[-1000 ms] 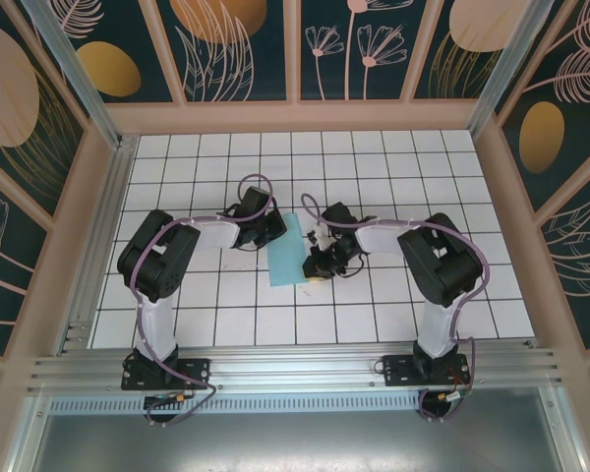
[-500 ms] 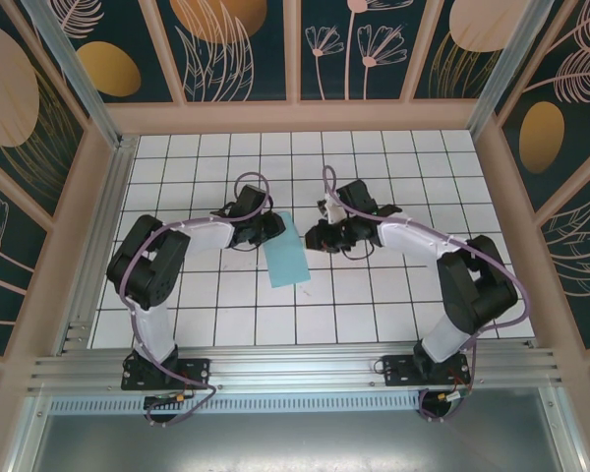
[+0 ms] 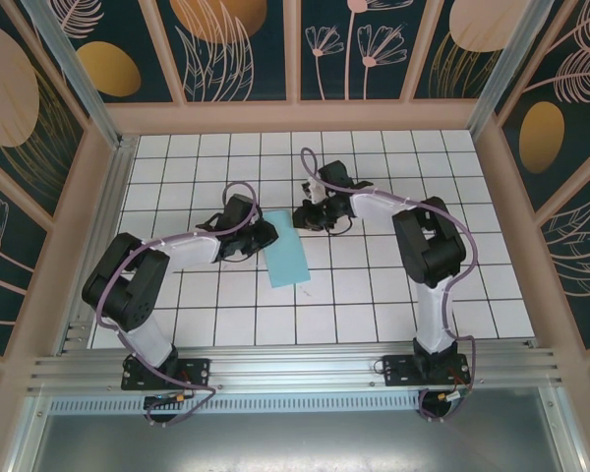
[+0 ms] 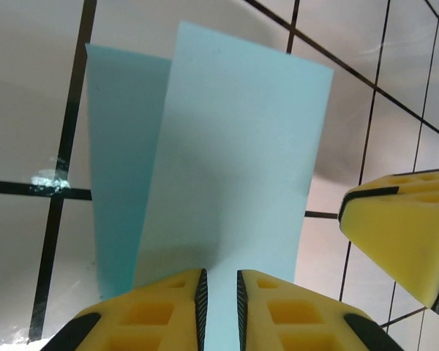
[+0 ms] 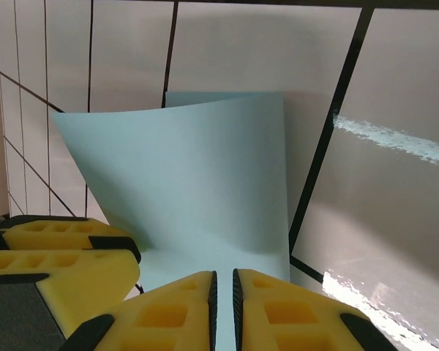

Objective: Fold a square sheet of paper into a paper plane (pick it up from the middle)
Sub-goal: First fold in half a square sheet of paper at the center of the table.

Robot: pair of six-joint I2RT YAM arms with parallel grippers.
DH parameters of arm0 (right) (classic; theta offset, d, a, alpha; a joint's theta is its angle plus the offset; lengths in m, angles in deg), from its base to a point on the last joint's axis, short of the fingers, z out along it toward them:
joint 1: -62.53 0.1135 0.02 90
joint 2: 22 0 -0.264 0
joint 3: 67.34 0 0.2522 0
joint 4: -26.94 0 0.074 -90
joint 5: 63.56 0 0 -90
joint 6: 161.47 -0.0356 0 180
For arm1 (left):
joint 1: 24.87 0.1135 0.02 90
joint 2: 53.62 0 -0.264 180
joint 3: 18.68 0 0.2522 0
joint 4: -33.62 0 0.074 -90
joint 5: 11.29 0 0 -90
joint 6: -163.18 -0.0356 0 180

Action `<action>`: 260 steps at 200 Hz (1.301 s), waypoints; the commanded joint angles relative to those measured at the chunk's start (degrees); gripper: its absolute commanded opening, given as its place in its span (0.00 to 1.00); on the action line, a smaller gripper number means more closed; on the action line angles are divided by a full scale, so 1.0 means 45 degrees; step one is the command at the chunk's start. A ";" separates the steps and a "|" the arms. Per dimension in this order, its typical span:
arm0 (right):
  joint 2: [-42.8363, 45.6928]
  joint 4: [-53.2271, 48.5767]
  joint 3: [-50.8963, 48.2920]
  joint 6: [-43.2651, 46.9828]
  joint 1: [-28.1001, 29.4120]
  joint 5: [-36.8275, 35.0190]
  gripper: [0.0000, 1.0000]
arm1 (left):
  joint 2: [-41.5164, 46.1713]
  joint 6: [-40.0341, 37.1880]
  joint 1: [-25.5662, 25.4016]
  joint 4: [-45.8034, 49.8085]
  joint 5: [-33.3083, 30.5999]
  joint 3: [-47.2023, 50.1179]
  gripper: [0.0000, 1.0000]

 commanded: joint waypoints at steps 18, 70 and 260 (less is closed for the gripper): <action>-0.0542 -0.0659 0.0565 0.0761 0.0325 0.0624 0.18 | -0.0605 0.0155 -0.0087 -0.0127 -0.0030 0.0153 0.20; -0.1072 -0.0652 0.0541 0.0707 0.0315 0.0713 0.16 | -0.1120 0.0030 -0.0097 0.0205 -0.0403 0.0217 0.16; -0.2114 -0.0029 0.1421 -0.0376 0.0214 0.0170 0.15 | -0.2337 -0.1752 -0.0107 0.3116 -0.0947 -0.0174 0.11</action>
